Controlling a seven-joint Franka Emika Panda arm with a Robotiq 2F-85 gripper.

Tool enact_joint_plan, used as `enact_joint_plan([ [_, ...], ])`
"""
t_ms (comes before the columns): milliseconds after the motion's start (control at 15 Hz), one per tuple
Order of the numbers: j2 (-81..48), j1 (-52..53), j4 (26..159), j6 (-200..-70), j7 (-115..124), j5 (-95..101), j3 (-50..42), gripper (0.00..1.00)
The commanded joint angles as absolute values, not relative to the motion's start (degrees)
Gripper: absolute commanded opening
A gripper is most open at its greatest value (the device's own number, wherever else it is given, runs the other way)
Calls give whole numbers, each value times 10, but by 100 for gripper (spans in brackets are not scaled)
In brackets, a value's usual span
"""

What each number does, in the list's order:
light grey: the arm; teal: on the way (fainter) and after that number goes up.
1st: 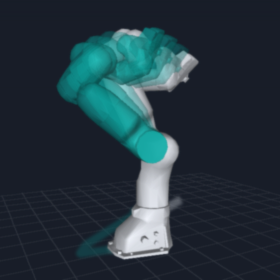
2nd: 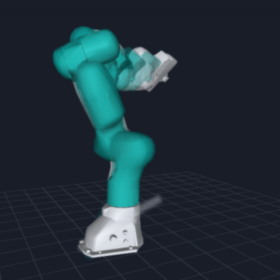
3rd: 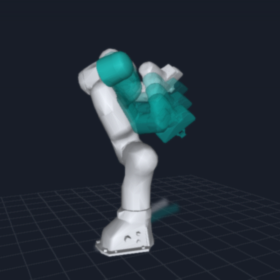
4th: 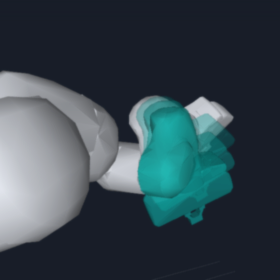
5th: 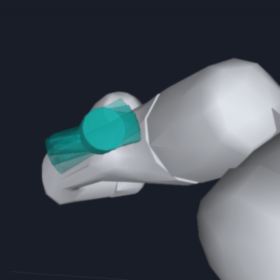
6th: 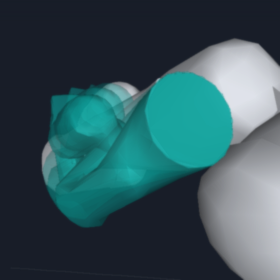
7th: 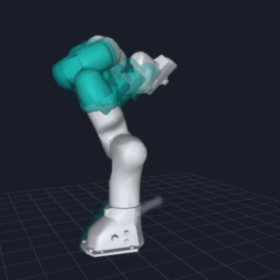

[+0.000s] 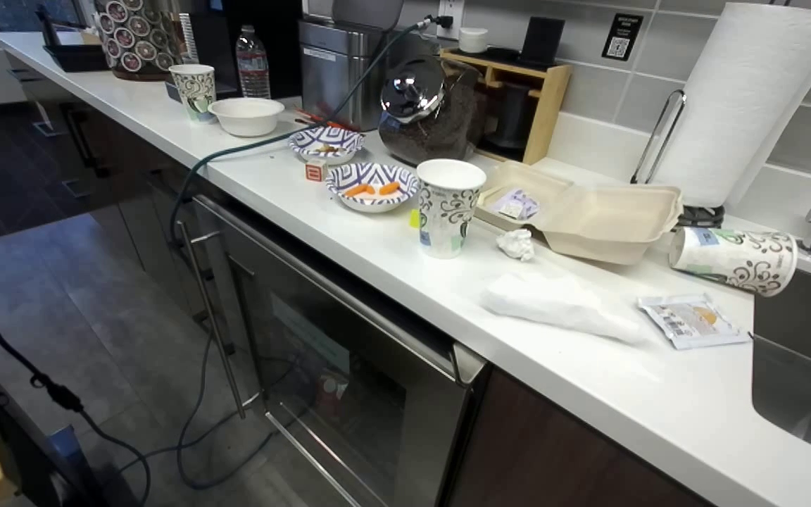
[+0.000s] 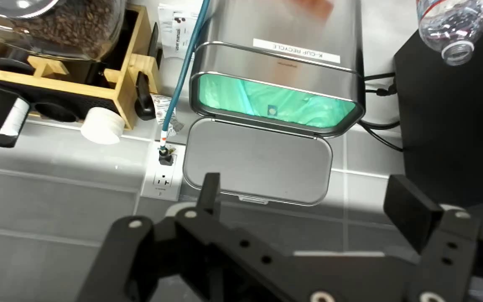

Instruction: Pick up the bottle and throw it in the bin

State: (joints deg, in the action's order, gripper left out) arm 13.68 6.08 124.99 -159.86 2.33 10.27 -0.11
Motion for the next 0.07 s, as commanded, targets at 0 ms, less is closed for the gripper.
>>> enact_joint_plan([
  [0, 139, 42, 1249, -1597, 15, 92, 16, 100],
])
